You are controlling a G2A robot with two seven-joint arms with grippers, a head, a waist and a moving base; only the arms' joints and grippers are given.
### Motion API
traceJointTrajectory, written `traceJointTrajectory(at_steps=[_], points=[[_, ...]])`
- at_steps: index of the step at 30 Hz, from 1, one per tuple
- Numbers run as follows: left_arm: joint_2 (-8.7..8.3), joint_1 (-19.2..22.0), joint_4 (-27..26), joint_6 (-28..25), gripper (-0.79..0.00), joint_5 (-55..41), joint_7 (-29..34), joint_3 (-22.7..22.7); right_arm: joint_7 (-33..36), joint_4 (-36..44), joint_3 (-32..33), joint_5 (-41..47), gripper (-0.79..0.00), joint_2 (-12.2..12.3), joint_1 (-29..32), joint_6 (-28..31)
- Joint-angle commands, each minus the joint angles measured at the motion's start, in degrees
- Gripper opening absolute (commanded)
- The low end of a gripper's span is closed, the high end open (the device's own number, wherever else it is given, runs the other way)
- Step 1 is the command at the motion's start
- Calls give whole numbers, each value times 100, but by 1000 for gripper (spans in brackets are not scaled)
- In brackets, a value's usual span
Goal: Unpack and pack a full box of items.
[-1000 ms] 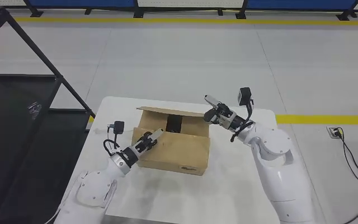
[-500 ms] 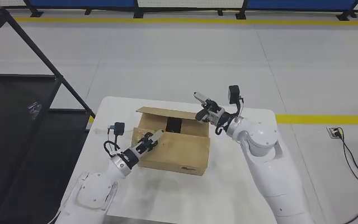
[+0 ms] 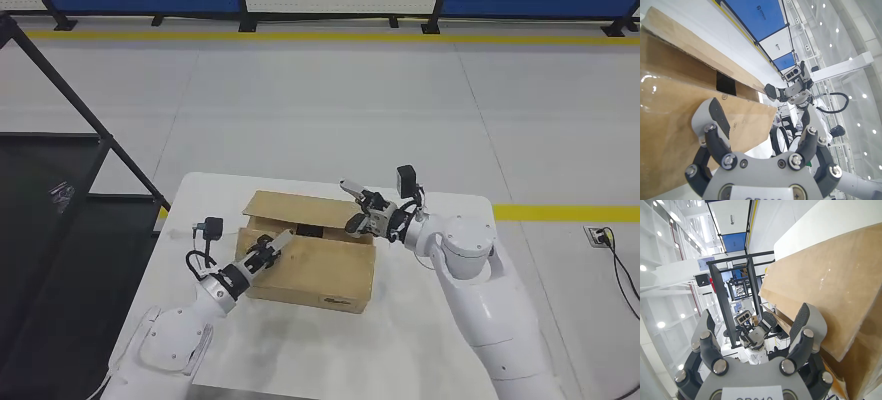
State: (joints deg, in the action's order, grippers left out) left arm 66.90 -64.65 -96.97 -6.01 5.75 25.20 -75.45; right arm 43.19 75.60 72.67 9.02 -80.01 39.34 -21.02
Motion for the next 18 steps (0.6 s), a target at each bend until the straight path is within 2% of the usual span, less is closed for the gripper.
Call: traceJointTrajectory(at_steps=[1,14,18], points=[[9,17,21,42,0,11,-50,28,-79,79,-14,-77,0,15,73,-69],[65,55,68,336,0,129,-483,133,-263,284,-103,-214,0,82,347,-207],[75,-6,12,328,0,162,-682,90,-329,428,-170,-525,0,121,468,66]])
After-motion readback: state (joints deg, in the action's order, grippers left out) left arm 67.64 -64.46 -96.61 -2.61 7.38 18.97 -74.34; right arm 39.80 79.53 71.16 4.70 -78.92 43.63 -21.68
